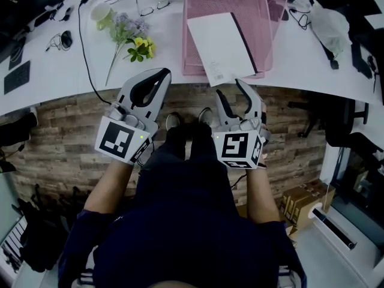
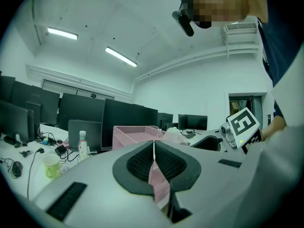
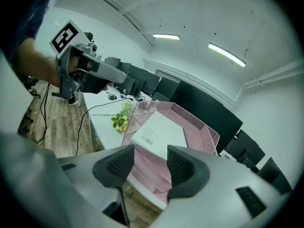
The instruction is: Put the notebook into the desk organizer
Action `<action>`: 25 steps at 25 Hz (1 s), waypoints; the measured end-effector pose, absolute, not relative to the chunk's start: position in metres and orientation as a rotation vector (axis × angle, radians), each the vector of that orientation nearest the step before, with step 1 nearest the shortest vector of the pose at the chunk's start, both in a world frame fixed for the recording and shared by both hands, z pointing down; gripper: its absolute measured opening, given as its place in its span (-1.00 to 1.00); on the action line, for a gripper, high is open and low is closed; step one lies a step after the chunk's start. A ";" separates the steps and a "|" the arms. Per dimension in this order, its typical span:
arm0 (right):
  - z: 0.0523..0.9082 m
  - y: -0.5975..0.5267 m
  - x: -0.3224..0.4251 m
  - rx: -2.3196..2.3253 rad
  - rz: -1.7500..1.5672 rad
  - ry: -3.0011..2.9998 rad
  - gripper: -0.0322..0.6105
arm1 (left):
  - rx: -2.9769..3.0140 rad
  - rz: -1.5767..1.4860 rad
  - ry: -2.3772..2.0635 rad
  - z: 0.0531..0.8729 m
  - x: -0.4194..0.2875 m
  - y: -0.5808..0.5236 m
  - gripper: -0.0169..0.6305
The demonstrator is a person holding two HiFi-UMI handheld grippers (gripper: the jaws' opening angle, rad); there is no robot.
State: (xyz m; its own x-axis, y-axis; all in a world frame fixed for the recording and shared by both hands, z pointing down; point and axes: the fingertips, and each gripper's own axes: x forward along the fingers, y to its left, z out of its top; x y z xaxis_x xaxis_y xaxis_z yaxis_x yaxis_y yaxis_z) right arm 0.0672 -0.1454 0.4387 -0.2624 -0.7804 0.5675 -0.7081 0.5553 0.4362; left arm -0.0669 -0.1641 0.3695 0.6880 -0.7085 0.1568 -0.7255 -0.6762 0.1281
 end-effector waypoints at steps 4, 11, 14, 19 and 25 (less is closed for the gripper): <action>0.429 -0.142 0.070 1.224 -0.101 -2.048 -0.21 | 2.733 0.133 -1.169 0.362 -0.067 -0.163 -0.84; 0.406 -0.147 0.072 1.299 -0.088 -2.118 -0.27 | 2.760 0.112 -1.178 0.349 -0.065 -0.163 -0.84; 0.397 -0.150 0.073 1.322 -0.084 -2.141 -0.31 | 2.766 0.105 -1.187 0.344 -0.066 -0.165 -0.84; 0.381 -0.155 0.073 1.354 -0.082 -2.186 -0.38 | 2.786 0.097 -1.198 0.334 -0.065 -0.168 -0.84; 0.364 -0.162 0.074 1.384 -0.065 -2.248 -0.47 | 2.802 0.084 -1.215 0.323 -0.065 -0.174 -0.84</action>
